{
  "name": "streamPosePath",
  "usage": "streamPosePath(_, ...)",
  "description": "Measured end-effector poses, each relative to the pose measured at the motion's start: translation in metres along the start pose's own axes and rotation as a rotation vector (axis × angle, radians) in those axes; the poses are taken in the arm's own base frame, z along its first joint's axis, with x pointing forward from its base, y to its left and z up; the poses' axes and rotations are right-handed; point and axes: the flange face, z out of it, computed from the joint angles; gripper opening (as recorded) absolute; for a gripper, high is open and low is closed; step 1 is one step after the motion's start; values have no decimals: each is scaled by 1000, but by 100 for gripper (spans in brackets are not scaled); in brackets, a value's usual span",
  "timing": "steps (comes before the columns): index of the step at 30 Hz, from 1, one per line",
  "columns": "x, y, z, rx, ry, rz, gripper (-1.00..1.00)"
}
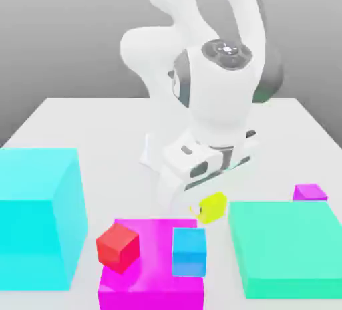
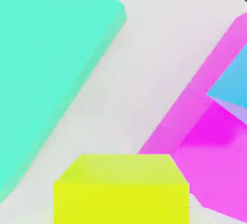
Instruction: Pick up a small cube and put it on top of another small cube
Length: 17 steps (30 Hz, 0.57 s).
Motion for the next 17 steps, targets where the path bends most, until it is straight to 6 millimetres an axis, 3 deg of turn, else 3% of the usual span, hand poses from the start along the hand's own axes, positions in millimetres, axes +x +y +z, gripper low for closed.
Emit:
streamPosePath(2,18,17,-19,-1,-1,-9,-100)
streamPosePath(8,48,132,-60,44,101,89,-100)
streamPosePath(10,50,131,-53,61,125,97,-100)
streamPosePath(13,55,128,-14,64,133,99,-100)
streamPosePath(14,56,129,-6,63,133,101,100)
streamPosePath(17,56,129,-6,63,133,102,100)
